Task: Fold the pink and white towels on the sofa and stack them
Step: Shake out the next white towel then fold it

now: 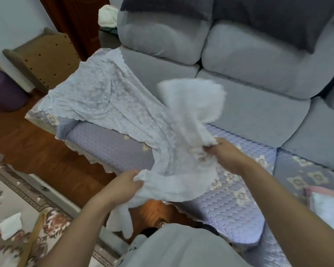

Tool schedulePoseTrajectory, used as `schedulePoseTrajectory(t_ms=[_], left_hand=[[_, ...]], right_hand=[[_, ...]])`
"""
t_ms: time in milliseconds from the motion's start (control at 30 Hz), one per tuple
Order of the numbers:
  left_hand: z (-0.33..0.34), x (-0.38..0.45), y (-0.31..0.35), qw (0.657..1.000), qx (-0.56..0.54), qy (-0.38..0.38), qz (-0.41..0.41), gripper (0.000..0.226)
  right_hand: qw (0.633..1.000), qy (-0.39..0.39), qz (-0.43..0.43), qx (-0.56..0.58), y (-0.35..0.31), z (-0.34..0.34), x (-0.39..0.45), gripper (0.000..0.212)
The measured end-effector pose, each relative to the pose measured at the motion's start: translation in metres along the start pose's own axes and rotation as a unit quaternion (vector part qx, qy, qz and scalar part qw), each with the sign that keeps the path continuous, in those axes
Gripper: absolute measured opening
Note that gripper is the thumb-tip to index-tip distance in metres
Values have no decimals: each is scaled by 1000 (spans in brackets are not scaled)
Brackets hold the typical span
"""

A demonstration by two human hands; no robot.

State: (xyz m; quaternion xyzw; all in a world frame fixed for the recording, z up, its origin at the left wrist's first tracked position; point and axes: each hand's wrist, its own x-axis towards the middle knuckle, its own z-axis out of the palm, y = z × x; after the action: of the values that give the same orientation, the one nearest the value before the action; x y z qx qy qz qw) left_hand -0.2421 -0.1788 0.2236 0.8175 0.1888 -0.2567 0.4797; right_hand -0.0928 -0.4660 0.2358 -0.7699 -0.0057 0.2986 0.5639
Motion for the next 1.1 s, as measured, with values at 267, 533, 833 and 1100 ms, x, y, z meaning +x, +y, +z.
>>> schedulePoseTrajectory(t_ms=[267,533,833,1100], left_hand=[[133,29,56,821,-540,-17,-183,51],[238,47,103,969,-142,203,-1,41],[292,16,119,990,-88,107,-13,84],[262,22,160,981,147,16,-128,21]], right_hand=[[986,-133,36,-93,71,-9,-54,45],[981,-152,85,-92,109,-95,-69,48],[984,-28,100,-147,121,-125,-19,39],[903,426,-53,23,24,-431,51,13]])
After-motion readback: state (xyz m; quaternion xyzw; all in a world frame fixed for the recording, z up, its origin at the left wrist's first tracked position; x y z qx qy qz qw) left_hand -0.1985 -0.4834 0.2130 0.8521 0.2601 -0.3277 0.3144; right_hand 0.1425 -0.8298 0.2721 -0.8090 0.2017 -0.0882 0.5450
